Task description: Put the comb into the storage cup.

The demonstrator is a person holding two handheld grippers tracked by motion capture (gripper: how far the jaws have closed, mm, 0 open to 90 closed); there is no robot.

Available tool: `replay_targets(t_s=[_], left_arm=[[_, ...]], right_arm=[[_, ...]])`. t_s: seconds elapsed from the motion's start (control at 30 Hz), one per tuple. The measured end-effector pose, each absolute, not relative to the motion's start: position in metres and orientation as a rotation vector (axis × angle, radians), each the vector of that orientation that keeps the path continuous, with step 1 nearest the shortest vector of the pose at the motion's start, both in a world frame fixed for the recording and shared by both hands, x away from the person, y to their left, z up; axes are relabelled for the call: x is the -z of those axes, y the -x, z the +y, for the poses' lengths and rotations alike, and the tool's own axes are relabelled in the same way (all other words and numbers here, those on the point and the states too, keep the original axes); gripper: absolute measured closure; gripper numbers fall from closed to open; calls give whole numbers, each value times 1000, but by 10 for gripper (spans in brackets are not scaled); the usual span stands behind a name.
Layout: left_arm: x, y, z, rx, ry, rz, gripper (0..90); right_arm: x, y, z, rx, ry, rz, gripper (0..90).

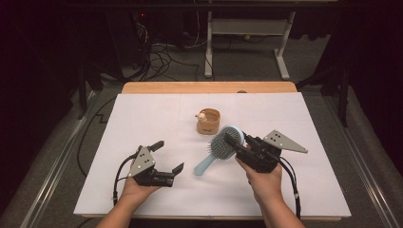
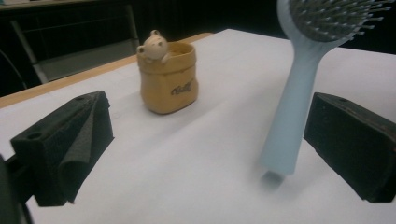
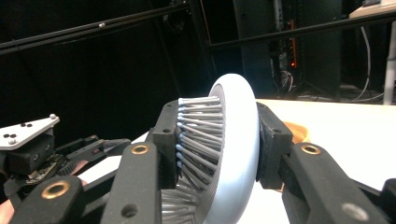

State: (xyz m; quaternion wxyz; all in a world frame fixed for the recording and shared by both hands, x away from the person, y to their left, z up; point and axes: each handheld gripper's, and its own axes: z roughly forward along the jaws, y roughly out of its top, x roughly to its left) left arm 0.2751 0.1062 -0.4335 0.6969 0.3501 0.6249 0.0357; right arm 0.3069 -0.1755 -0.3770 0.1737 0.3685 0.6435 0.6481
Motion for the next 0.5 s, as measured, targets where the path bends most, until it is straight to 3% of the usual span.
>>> replay_targets(t_s=[0.5], left_arm=[[444, -282, 124, -90, -741, 1420, 28]], right_arm=[[383, -304, -195, -1812, -1042, 1779, 614]])
